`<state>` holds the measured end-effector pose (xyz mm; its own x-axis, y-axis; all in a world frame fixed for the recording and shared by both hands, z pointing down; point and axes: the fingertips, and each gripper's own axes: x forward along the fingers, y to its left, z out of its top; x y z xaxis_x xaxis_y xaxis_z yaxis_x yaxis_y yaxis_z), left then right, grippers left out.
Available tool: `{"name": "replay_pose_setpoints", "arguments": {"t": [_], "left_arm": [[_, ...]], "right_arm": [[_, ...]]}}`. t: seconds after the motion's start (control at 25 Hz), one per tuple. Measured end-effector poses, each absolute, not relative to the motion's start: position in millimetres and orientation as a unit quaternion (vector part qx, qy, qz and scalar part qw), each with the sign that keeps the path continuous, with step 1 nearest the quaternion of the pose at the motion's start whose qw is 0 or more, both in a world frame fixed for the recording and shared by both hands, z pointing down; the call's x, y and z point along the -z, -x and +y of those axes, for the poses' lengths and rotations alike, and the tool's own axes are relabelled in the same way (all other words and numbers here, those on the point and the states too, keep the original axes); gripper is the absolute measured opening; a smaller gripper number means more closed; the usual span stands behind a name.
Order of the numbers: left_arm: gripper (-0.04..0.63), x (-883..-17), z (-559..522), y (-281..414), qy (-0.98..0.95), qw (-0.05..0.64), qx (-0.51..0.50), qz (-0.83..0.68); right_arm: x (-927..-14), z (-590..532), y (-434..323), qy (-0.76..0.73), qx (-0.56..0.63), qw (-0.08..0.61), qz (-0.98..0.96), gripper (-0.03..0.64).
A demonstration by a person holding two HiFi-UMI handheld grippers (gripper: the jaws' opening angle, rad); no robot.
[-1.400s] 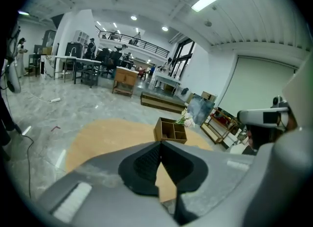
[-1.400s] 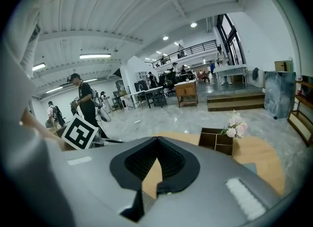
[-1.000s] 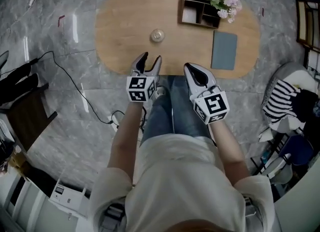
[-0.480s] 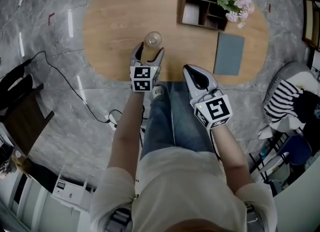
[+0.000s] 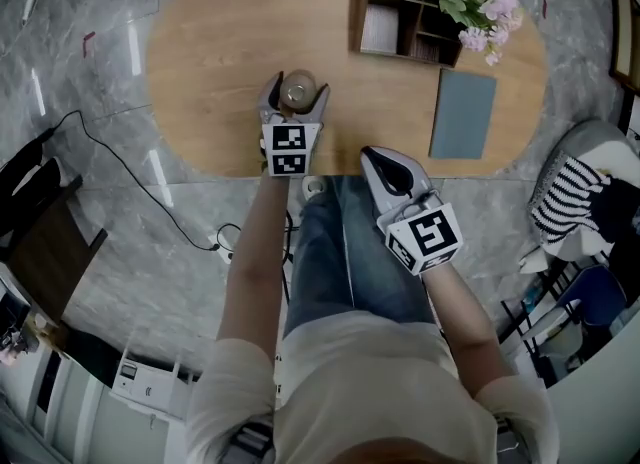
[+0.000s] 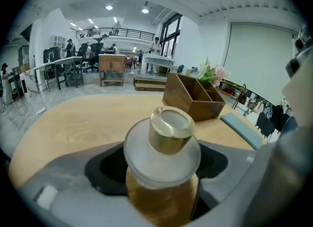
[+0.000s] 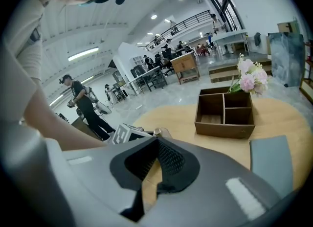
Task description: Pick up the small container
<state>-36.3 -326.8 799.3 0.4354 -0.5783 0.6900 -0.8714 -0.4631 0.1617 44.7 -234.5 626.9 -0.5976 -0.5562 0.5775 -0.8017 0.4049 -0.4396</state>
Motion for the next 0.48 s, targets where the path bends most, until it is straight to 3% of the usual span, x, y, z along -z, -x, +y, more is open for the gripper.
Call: {"name": "replay_pose_setpoints", "arguments": {"t": [0.48], "left_arm": [[0.362, -812.7, -334.2, 33.8, -0.801, 0.228, -0.313, -0.456]], "right_arm": [[-640.2, -234.6, -50.0, -0.421, -0.366, 0.173, -0.812, -0.002]]}}
